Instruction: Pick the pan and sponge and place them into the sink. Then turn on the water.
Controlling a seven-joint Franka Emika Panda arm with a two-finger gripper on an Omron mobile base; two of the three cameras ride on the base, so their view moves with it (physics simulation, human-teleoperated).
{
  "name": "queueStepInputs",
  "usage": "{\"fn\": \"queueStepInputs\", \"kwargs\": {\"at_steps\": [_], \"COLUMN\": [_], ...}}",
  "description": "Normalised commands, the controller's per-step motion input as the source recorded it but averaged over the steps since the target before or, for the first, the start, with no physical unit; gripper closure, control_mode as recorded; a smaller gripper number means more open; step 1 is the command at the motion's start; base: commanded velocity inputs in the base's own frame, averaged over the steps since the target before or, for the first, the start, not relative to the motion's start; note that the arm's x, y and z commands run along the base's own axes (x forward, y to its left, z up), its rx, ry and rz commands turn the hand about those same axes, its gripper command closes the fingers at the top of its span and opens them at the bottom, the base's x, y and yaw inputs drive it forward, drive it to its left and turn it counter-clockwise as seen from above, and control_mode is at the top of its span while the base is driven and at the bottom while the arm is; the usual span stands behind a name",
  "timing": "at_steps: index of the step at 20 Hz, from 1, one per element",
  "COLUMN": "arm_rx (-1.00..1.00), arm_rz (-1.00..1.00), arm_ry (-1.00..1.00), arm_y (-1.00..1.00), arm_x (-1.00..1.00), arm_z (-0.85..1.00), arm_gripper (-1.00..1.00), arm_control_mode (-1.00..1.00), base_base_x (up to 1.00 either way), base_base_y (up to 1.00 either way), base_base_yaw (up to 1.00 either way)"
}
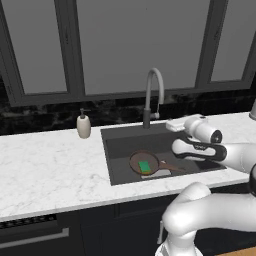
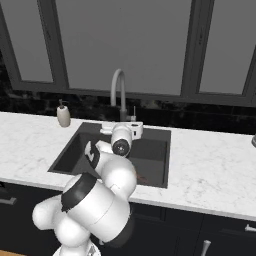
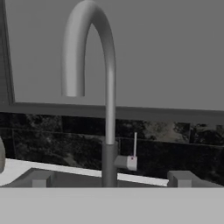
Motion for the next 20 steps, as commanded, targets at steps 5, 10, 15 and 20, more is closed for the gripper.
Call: {"fn": "queueStepInputs", "kwargs": {"at_steps": [5,10,15,20], "arm_rx": [0.00,0.00,0.00,0.00], "arm_rz": [0.02,0.02,0.03,0.02], "arm_ry": [0.00,0.00,0.00,0.00], "arm_y": [0.00,0.00,0.00,0.00], "arm_x": [0.16,0.09,0.00,0.00], "arm_z": [0.00,0.00,0.00,-0.01], "arm_gripper": [-1.00,-1.00,-1.00,-1.00], "arm_control_mode": [-1.00,-1.00,-1.00,-1.00], "base_base_x": [0.00,0.00,0.00,0.00], "base_base_y": [0.00,0.00,0.00,0.00], "base_base_yaw": [0.00,0.00,0.00,0.00]}}
